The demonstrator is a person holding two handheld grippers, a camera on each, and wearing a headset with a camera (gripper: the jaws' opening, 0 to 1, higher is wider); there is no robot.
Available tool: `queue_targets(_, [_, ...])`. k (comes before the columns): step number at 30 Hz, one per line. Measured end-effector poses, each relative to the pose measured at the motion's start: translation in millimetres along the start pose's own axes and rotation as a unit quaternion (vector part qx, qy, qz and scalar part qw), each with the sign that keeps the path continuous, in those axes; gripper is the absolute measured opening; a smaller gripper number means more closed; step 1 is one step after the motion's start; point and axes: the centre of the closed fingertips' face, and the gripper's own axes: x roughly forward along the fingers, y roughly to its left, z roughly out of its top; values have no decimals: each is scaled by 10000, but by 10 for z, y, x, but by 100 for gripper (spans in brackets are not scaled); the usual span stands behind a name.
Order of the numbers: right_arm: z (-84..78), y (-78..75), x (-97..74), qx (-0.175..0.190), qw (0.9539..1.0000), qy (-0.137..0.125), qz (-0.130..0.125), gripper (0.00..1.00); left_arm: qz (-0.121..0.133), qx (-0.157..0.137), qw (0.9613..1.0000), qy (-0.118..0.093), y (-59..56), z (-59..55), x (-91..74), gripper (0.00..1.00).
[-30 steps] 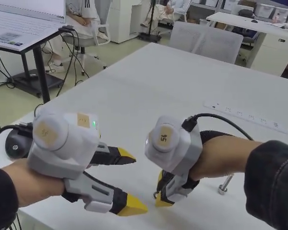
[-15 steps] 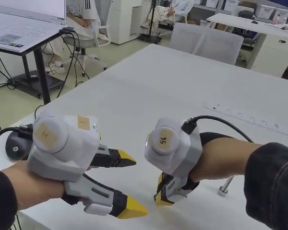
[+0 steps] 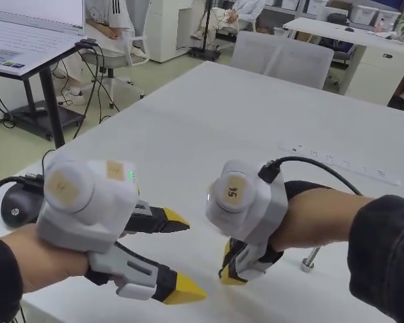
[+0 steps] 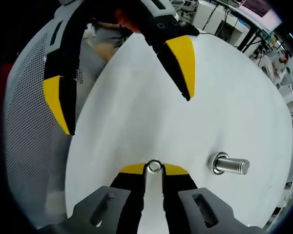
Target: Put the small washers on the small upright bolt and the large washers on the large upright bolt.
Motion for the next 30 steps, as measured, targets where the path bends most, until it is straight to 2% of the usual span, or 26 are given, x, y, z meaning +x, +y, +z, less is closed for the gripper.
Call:
queue_targets(12, [-197, 49, -171, 314, 9994, -57, -91, 13, -116, 120, 9999, 1, -17, 66, 64, 60])
queue_targets(30, [-625, 197, -392, 671, 9975, 31, -207, 13, -230, 187, 9995, 45, -23, 91, 126, 60])
